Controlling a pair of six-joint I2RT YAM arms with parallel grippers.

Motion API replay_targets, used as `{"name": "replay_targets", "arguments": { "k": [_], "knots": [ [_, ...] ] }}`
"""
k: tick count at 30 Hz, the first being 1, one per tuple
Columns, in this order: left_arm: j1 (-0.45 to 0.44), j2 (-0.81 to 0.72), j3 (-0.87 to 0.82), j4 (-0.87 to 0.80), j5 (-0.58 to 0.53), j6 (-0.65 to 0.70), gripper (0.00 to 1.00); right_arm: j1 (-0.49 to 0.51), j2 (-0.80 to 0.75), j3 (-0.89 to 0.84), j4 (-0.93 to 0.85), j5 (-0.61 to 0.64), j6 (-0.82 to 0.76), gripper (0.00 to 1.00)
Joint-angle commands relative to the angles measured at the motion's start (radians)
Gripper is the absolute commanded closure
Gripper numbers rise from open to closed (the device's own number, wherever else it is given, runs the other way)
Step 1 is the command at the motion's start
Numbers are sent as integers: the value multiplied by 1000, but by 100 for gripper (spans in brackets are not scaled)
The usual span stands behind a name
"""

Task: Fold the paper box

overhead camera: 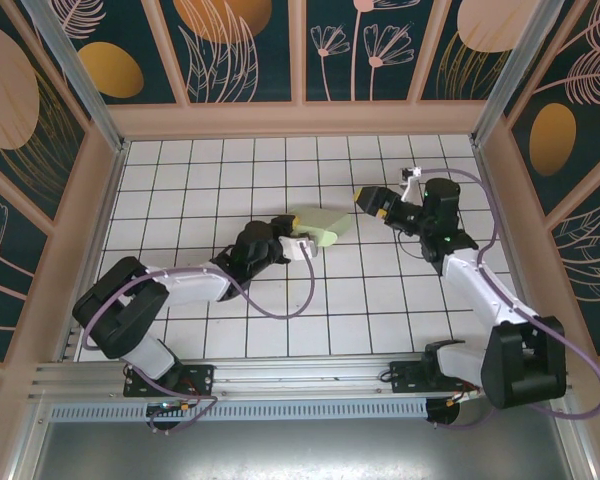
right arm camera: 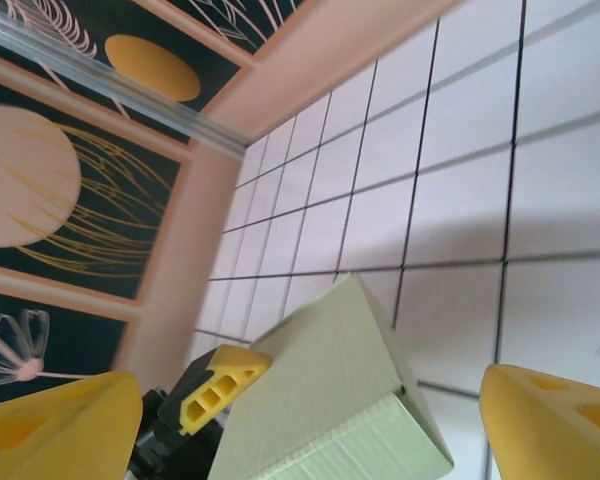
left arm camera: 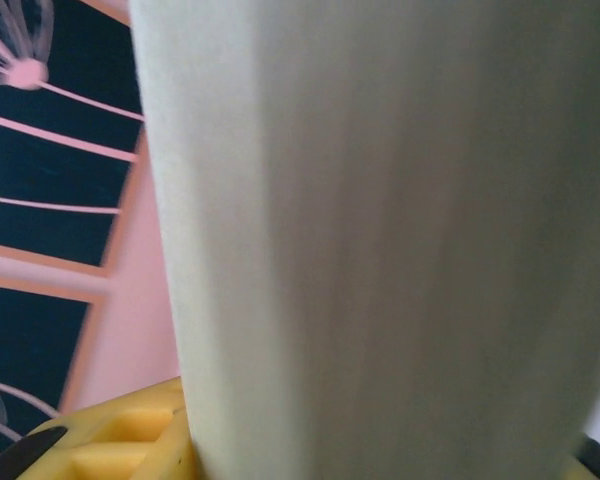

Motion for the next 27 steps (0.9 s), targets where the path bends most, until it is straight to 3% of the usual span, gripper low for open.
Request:
{"name": "replay_targets", "arguments": {
  "k": [1, 4, 8, 13, 22, 27],
  "knots": [
    [21, -45, 96, -338, 89, -94, 59, 27, -37, 57, -181, 107, -351, 15],
    [29, -36, 189, -517, 111, -129, 59, 93, -54, 87, -255, 171, -577, 16],
    [34, -44, 222, -620, 132, -149, 59, 228, -74, 63, -317, 265, -911, 12],
    [46, -54, 247, -737, 207, -161, 58, 269, -83, 16, -361, 197, -1247, 12],
    [79, -65, 271, -842, 301, -127, 58, 298, 22, 105, -508, 41, -1443, 13],
    [80, -65, 303, -855, 337, -120, 58, 349, 88, 120, -458, 79, -1442, 14]
  ]
}}
